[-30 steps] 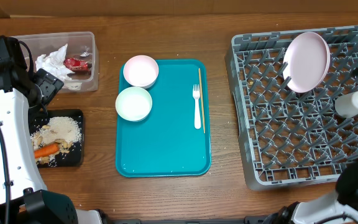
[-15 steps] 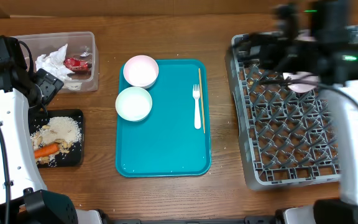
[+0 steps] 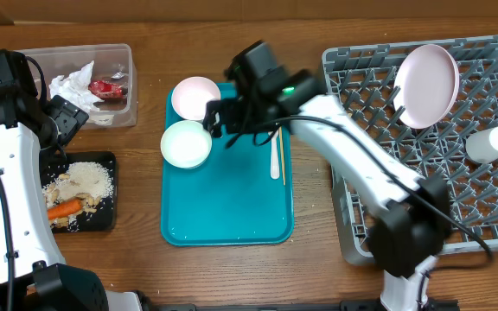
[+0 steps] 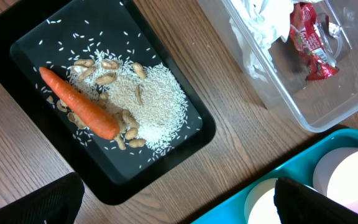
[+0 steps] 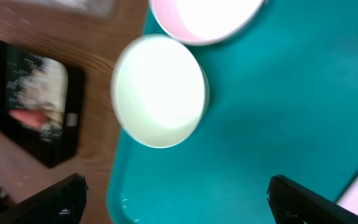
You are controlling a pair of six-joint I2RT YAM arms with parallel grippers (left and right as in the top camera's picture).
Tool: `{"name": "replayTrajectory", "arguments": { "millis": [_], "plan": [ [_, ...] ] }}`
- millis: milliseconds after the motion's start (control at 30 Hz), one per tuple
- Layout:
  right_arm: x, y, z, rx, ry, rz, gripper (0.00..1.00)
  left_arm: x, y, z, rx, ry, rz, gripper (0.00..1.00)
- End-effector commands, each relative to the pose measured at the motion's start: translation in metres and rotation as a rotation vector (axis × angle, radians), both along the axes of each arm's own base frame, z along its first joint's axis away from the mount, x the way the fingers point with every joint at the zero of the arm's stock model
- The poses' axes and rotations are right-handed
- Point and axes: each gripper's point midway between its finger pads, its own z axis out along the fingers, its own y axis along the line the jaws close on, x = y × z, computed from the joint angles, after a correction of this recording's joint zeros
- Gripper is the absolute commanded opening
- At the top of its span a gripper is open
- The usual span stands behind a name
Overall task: Sort waste into correct bins and load items into the dishwasher rack
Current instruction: 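Move the right gripper to the white bowl on the teal tray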
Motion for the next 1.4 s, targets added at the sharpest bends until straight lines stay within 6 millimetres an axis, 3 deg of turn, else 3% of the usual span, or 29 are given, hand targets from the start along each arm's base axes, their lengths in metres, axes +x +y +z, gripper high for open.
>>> {"name": "replayTrajectory", "arguments": {
  "millis": [0,167,400,567,867,1100,1267,1367],
  "plan": [
    [-0.006,0.010,-0.016,-0.048,0.001,-0.011,0.95,0.002,0.005,0.007,0.022,-0.012,0.004,1.00],
    [-0.018,0.027,-0.015,-0.144,-0.128,0.070,0.97,0.002,0.005,0.007,0.022,-0.012,0.004,1.00],
    [-0.044,0.079,-0.014,-0.102,-0.240,0.236,1.00,0.002,0.005,0.006,0.022,-0.012,0.003,1.00],
    [-0.046,0.100,-0.033,-0.092,-0.264,0.257,0.86,0.002,0.005,0.007,0.022,-0.012,0.004,1.00],
    [-0.027,0.108,-0.061,-0.130,-0.344,0.306,0.86,0.002,0.005,0.007,0.022,-0.012,0.004,1.00],
    [-0.028,0.106,-0.092,-0.168,-0.309,0.321,0.85,0.002,0.005,0.007,0.022,-0.012,0.004,1.00],
    [-0.030,0.103,-0.107,-0.194,-0.285,0.332,0.79,0.002,0.005,0.007,0.022,-0.012,0.003,1.00],
    [-0.028,0.093,-0.114,-0.249,-0.284,0.317,0.69,0.002,0.005,0.007,0.022,-0.012,0.004,1.00]
  ]
}}
